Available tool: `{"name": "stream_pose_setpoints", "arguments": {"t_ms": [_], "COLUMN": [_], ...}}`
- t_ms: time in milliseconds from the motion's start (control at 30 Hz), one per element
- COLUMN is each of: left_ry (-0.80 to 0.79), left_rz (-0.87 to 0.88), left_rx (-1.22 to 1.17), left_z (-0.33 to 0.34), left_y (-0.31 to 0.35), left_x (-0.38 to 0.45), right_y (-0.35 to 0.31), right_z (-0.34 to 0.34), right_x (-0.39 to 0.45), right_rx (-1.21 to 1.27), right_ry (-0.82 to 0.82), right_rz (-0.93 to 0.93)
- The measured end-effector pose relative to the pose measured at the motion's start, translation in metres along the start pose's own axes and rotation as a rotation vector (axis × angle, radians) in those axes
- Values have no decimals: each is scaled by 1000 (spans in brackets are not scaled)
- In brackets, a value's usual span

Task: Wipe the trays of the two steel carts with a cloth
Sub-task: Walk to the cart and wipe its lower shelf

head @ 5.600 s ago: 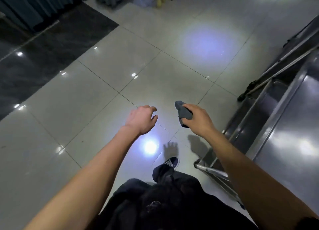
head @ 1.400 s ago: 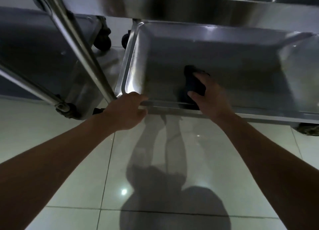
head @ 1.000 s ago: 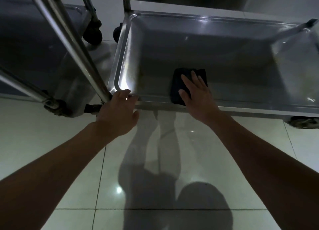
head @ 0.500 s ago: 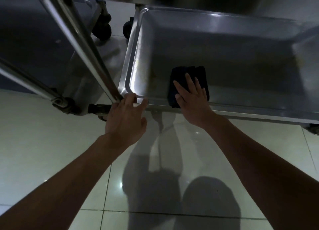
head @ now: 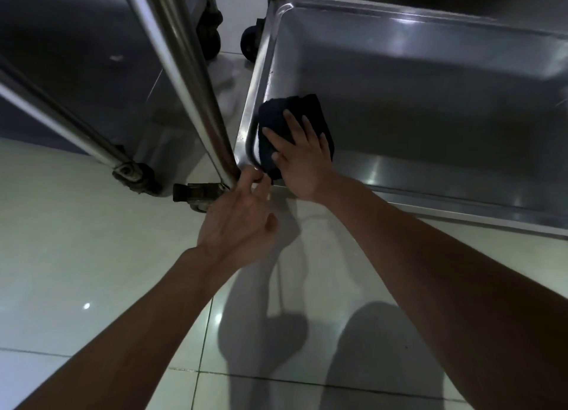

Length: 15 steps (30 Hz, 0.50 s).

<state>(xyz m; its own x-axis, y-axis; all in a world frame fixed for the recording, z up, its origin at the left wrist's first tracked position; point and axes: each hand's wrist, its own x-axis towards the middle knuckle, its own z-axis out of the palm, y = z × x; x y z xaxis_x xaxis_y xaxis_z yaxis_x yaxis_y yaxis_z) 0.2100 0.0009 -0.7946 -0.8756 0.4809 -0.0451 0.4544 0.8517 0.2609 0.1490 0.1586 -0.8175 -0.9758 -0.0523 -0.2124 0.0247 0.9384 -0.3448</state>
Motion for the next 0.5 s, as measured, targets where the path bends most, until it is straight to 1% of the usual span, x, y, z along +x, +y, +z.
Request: {"name": "stream_pose_setpoints", "arguments": {"t_ms": [67, 100, 167, 233, 400, 500], "left_ry": [81, 71, -4, -40, -80, -47], "left_rz": [87, 95, 64, 56, 14, -14], "left_rx": [48, 79, 164, 224, 274, 292], "left_z": [0, 0, 2, 5, 4, -1], "left_y": [-2, -4, -5, -4, 5, 18], "left_x": [-1, -2, -3, -6, -4, 1], "right_y": [3, 4, 7, 11, 37, 71], "right_z": [-1, -1, 1, 4, 8, 2], "right_x": [-1, -3, -5, -8, -34, -58], "right_rx": [3, 3, 4, 6, 54, 72], "right_ry": [7, 13, 17, 29, 141, 162], "right_rz": [-15, -23, -32, -31, 37, 102]}}
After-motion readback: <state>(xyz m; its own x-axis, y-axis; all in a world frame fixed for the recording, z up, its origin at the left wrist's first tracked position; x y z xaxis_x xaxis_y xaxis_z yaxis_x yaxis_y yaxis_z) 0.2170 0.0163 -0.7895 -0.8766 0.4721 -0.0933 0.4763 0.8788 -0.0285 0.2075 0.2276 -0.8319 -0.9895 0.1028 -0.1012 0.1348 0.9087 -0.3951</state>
